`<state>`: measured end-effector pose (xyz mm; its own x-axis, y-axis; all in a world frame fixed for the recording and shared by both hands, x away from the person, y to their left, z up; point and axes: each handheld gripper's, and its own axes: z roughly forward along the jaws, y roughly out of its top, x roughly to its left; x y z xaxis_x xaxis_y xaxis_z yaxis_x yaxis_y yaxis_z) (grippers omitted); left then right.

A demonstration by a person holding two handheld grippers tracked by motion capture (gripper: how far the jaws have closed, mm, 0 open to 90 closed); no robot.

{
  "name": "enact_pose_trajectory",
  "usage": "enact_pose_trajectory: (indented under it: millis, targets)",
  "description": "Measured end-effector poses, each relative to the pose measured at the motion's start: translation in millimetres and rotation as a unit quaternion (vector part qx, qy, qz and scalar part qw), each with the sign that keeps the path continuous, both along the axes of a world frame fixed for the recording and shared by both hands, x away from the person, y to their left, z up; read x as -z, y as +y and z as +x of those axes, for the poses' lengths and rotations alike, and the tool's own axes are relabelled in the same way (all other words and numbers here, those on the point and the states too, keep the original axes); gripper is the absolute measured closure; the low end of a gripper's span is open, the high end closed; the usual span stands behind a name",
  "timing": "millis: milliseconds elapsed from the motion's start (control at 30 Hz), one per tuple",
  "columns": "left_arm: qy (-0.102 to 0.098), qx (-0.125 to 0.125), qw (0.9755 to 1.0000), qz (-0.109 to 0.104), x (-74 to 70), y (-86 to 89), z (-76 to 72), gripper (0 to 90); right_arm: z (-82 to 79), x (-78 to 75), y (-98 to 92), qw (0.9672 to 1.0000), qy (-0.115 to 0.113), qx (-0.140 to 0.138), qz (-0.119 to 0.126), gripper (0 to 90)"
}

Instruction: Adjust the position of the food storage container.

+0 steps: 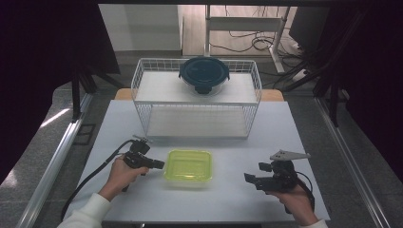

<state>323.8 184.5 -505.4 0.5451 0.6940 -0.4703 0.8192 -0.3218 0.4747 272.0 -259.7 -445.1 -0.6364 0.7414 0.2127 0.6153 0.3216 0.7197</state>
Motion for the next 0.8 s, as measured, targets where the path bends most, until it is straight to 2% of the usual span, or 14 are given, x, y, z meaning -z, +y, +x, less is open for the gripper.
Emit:
enact_pose_trajectory:
  millis: [100, 200, 267, 367, 633, 800]
  targets:
    - [0.003, 0.009, 1.0, 0.0, 1.5, -8.1, -0.5, 90.0, -0.2, 0.0, 0.1, 1.0, 0.0, -0.001, 0.0, 23.3]
    - [0.012, 0.019, 0.9996, -0.016, 2.4, -17.1, -1.4, 90.0, 0.1, 0.2, 0.0, 1.0, 0.001, 0.0, 0.001, 23.3]
    - [0.006, 0.021, 0.9997, -0.009, 1.6, -21.6, -1.3, 90.0, 0.1, 0.2, -0.2, 1.0, 0.001, 0.0, 0.001, 23.3]
    - [0.011, 0.022, 0.9994, -0.024, 0.5, -23.7, 0.3, 90.0, -0.1, 0.0, -0.4, 1.0, 0.0, 0.0, 0.0, 23.3]
    - [0.012, 0.022, 0.9994, -0.026, 1.3, -28.3, 0.6, 90.0, -0.1, 0.1, 0.2, 1.0, -0.002, 0.001, -0.002, 23.3]
    - [-0.006, 0.018, 0.9995, -0.026, -2.8, -24.4, -3.1, 90.0, -0.8, -0.8, 0.4, 1.0, -0.003, 0.001, 0.0, 23.3]
